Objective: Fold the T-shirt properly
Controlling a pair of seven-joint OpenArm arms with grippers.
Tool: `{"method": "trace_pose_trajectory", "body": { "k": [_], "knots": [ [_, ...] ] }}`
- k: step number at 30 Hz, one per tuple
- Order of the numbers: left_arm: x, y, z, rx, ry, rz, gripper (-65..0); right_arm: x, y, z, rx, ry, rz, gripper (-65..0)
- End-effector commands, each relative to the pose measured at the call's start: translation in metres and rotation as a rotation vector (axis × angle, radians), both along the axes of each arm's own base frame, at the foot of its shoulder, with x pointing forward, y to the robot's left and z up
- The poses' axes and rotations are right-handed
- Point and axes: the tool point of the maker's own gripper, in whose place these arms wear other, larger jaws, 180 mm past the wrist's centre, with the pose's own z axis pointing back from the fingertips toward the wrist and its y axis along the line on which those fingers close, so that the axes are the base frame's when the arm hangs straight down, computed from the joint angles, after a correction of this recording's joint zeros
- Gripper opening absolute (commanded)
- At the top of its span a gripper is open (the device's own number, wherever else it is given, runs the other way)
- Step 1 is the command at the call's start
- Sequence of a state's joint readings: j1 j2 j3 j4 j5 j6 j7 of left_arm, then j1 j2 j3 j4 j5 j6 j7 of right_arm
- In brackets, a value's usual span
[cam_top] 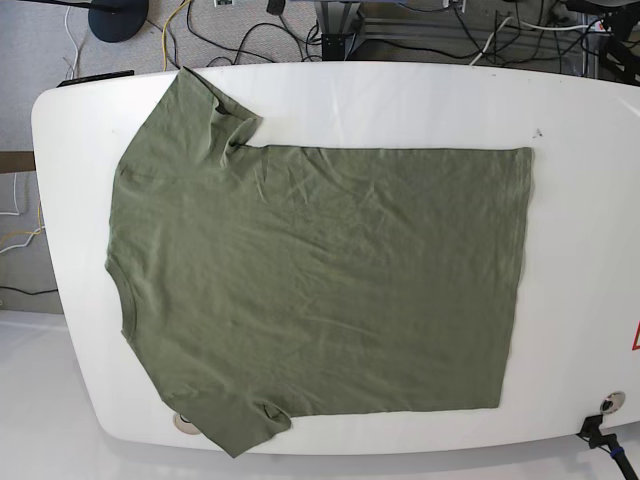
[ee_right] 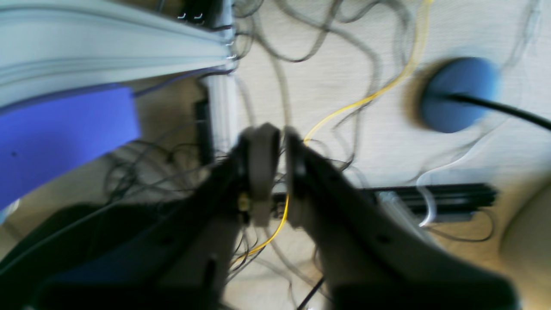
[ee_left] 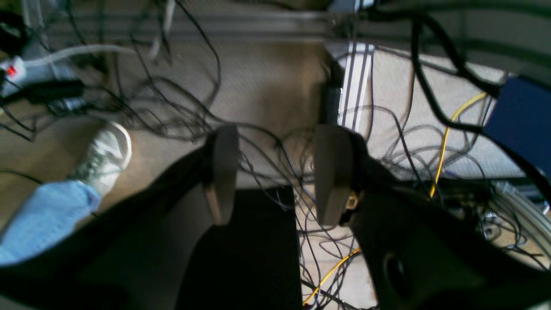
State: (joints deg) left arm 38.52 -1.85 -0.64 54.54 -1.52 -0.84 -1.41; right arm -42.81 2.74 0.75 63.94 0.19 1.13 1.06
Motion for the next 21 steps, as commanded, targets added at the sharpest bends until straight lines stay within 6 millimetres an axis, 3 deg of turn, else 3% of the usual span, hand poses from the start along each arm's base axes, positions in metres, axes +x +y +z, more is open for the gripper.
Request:
{"method": "trace_pose_trajectory", "body": {
  "k": [1, 3, 11, 15, 21],
  "knots": [
    [-0.015, -0.002, 0.008, -0.005, 0.007, -0.002, -37.9, 0.007, 0.001, 0.015, 0.006, -0.054, 0.006, -46.1],
    [-0.021, 0.0, 0.018, -0.002, -0.002, -0.011, -37.9, 0.004, 0.002, 0.026, 0.008, -0.067, 0.007, -42.6],
    [-0.034, -0.001, 0.069, -0.004, -0.06, -0.04, -37.9, 0.001, 0.007, 0.081, 0.022, -0.142, 0.02, -41.7],
    [-0.025, -0.005, 0.1, -0.011, -0.123, -0.052, -38.3, 0.017, 0.006, 0.117, 0.023, -0.219, 0.041, -41.6],
    [0.008, -0.007, 0.15, -0.016, -0.244, -0.095, -38.3, 0.038, 0.01, 0.175, 0.029, -0.321, 0.044, -41.6]
  ]
}}
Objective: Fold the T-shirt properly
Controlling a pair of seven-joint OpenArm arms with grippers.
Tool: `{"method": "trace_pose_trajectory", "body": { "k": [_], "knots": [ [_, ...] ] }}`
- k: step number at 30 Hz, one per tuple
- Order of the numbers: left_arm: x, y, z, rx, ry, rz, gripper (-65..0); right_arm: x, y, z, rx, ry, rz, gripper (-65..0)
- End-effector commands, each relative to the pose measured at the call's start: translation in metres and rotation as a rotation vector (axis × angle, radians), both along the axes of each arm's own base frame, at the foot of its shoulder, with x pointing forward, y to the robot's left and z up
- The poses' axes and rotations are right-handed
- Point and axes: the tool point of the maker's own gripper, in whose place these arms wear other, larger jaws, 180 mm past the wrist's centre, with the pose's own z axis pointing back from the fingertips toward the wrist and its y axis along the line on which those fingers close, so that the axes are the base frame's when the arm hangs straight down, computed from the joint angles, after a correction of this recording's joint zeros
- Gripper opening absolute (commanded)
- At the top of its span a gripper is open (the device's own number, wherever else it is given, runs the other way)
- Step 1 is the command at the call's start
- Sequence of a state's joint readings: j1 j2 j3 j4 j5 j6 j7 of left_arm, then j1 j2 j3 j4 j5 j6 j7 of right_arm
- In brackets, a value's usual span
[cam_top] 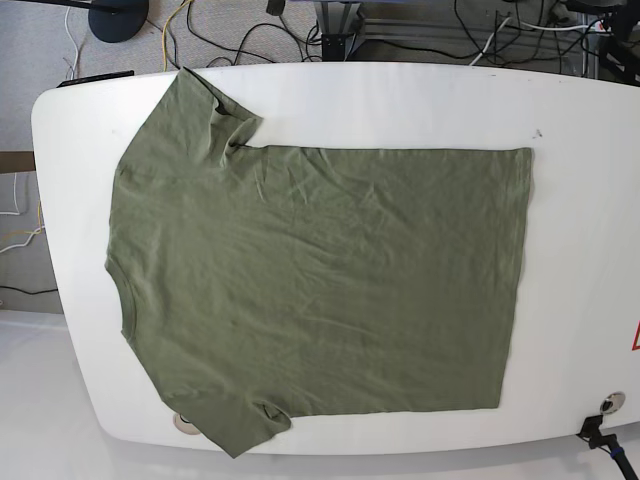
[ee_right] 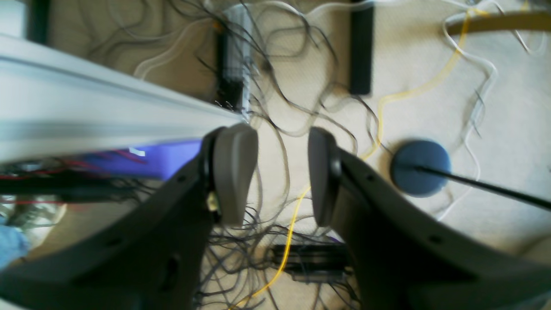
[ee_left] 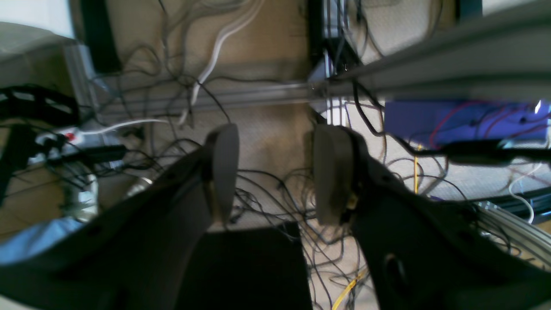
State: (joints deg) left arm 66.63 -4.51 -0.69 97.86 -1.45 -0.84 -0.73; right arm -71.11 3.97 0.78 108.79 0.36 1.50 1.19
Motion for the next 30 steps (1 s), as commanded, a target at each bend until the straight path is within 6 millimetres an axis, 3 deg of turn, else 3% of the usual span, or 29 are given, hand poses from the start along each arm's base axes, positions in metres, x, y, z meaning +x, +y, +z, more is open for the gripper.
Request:
{"method": "trace_pose_trajectory", "body": {
  "k": [1, 5, 7, 15, 21, 28, 30],
  "knots": [
    [-0.001, -0.001, 0.014, -0.005, -0.016, -0.014, -38.3, 0.005, 0.0, 0.018, 0.004, -0.034, -0.002, -41.6],
    [0.031, -0.004, 0.042, -0.011, -0.121, -0.029, -38.5, 0.016, 0.003, 0.029, 0.011, -0.077, -0.004, -41.6],
    [0.044, 0.004, 0.05, 0.012, -0.16, -0.022, -38.5, 0.026, 0.003, 0.029, 0.009, -0.103, -0.004, -41.6],
    [0.13, 0.028, 0.07, 0.075, -0.393, 0.003, -38.1, 0.096, 0.003, 0.044, 0.013, -0.338, -0.003, -41.5],
    [0.18, 0.031, 0.086, 0.055, -0.53, 0.037, -37.8, 0.142, 0.0, 0.056, 0.103, -0.465, -0.094, -41.5],
    [0.212, 0.046, 0.104, -0.153, -0.587, 0.116, -37.8, 0.168, -0.038, 0.055, 0.337, -0.43, -0.313, -40.9],
    [0.222, 0.049, 0.105, -0.214, -0.556, 0.098, -37.5, 0.171, -0.05, 0.056, 0.409, -0.411, -0.36, -35.0]
  ]
}}
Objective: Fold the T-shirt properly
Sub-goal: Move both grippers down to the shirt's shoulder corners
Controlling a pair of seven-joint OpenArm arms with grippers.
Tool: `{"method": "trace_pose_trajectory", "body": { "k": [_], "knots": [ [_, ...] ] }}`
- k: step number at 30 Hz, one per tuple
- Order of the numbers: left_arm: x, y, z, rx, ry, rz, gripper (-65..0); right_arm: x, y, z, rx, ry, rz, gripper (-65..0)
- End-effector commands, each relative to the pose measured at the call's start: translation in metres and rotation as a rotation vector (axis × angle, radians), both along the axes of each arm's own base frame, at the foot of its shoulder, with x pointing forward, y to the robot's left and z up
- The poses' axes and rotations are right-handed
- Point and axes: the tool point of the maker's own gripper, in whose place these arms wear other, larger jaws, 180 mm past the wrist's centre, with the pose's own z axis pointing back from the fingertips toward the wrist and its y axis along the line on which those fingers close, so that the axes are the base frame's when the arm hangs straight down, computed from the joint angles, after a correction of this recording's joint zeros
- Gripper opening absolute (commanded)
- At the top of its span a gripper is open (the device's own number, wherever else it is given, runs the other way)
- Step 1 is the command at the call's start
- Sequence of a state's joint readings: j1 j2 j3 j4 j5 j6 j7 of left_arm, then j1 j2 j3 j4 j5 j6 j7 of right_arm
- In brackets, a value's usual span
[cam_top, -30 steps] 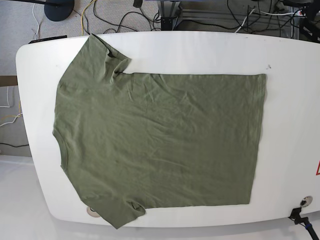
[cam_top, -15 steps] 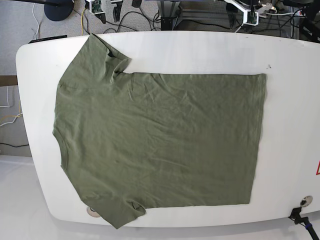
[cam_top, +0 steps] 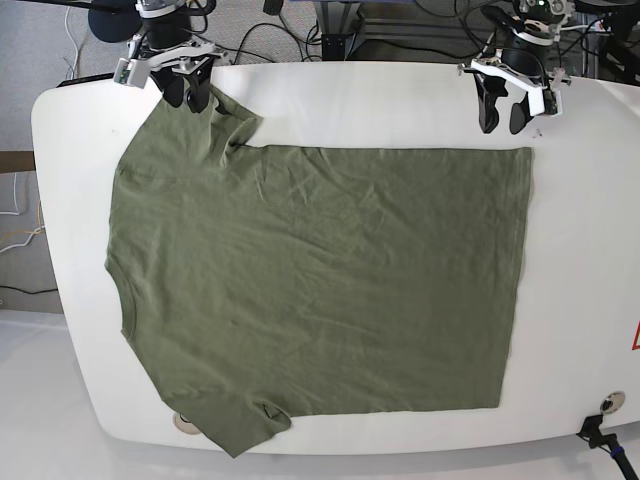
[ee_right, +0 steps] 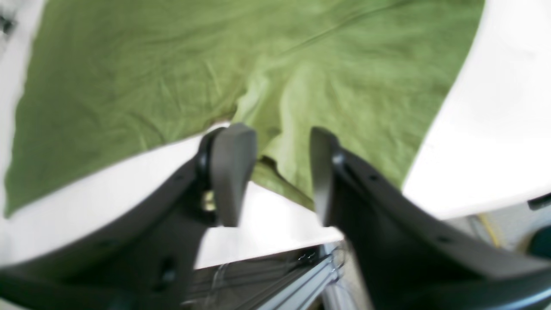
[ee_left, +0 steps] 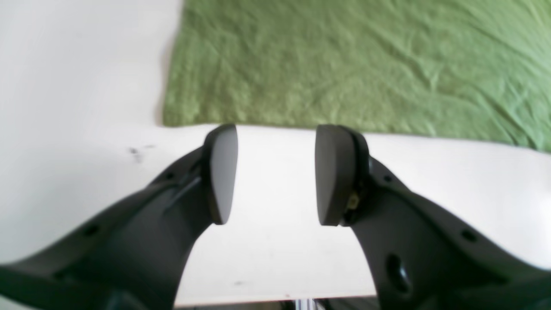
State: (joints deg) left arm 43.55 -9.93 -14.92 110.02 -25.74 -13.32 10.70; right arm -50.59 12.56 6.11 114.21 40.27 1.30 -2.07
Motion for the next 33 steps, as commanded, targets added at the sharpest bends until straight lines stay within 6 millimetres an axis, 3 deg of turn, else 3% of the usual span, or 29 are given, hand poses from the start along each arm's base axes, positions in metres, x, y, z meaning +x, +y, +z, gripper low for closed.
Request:
{"method": "trace_pose_trajectory", "body": {
  "k": [1, 3, 6, 11, 13, 23, 29, 33],
  "knots": [
    [0.01, 0.006, 0.015, -0.023, -0.046, -0.005, -35.9, 0.003, -0.014, 0.009, 0.06, -0.011, -0.021, -29.8],
    [0.018, 0.02, 0.022, -0.064, -0.052, 0.017, -28.7, 0.006, -0.026, 0.011, 0.128, 0.002, -0.058, -20.2],
    [0.027, 0.04, 0.028, -0.118, -0.044, 0.053, -20.1, 0.011, -0.027, 0.01, 0.231, 0.024, -0.073, -21.2],
    [0.04, 0.066, 0.044, -0.161, -0.042, 0.102, -22.7, 0.006, -0.034, -0.023, 0.343, 0.111, -0.12, -23.8],
    [0.042, 0.071, 0.047, -0.152, -0.045, 0.11, -22.8, 0.005, -0.033, -0.026, 0.349, 0.12, -0.117, -23.8],
    [0.043, 0.07, 0.046, -0.152, -0.041, 0.106, -22.8, 0.0, -0.041, -0.035, 0.328, 0.151, -0.131, -23.8],
    [0.043, 0.07, 0.045, -0.152, -0.04, 0.105, -22.8, -0.007, -0.072, -0.042, 0.284, 0.16, -0.196, -23.8],
    [0.042, 0.071, 0.043, -0.13, -0.03, 0.103, -22.8, -0.014, -0.078, -0.051, 0.28, 0.184, -0.216, -23.8]
  ]
}}
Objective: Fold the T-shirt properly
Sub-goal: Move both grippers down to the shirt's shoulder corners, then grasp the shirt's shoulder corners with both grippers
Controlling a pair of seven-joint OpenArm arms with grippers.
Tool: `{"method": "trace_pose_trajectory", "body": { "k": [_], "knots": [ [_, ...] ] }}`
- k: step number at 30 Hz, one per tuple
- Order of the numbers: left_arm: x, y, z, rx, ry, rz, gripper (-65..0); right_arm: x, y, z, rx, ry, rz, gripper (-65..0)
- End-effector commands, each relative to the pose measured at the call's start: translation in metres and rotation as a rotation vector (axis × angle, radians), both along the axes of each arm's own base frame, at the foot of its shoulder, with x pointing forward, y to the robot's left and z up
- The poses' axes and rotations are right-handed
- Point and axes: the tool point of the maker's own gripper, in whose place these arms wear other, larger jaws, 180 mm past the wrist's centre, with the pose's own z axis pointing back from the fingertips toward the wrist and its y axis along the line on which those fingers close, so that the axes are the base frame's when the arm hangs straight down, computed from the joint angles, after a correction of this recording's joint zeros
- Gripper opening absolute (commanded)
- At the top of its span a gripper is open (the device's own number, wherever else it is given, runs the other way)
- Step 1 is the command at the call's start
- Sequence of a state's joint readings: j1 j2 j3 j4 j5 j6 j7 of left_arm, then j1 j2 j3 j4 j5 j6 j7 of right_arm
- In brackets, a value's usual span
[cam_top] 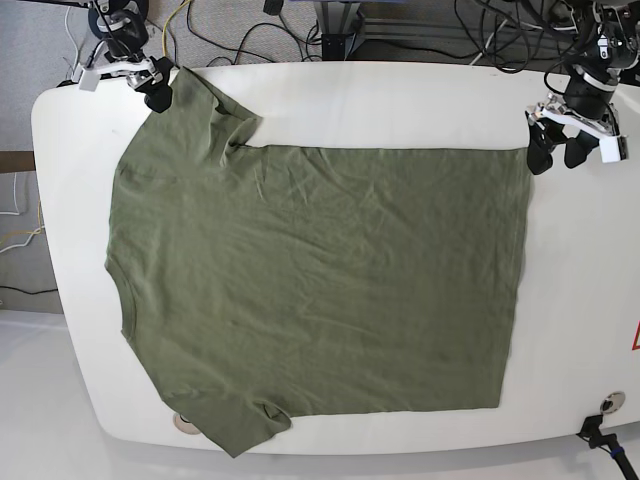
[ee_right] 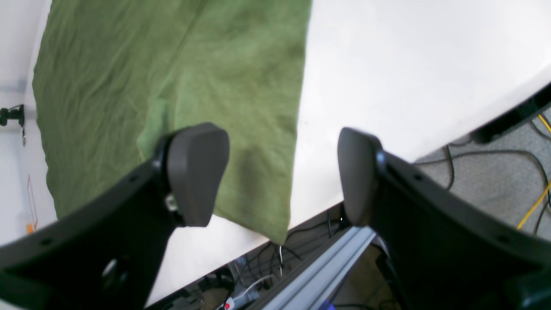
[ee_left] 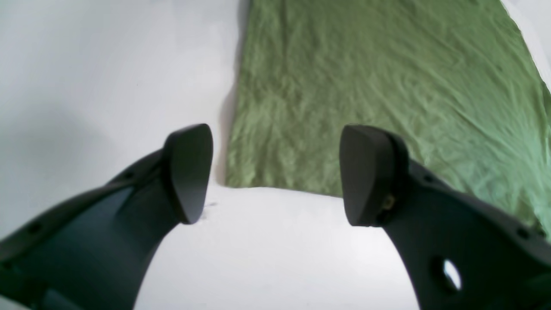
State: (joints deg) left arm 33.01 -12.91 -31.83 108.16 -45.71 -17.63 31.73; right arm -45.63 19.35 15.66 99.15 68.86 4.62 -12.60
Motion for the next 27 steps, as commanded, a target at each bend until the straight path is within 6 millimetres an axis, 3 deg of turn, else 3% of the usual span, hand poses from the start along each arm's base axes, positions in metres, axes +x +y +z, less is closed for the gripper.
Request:
{"method": "trace_pose_trajectory", "body": {
  "k": [1, 11, 27],
  "knots": [
    [0.004, -0.001, 0.009, 0.02, -0.031, -0.018, -22.8, -0.005, -0.003, -0.002, -0.005, 0.021, 0.001, -23.8],
    [0.004, -0.002, 0.006, 0.035, -0.022, -0.024, -22.8, -0.013, 0.034, -0.01, 0.092, 0.063, 0.05, -23.9],
    [0.004, -0.002, 0.006, 0.035, -0.022, -0.024, -22.8, -0.017, 0.062, -0.014, 0.142, 0.079, 0.102, -24.4]
  ]
}}
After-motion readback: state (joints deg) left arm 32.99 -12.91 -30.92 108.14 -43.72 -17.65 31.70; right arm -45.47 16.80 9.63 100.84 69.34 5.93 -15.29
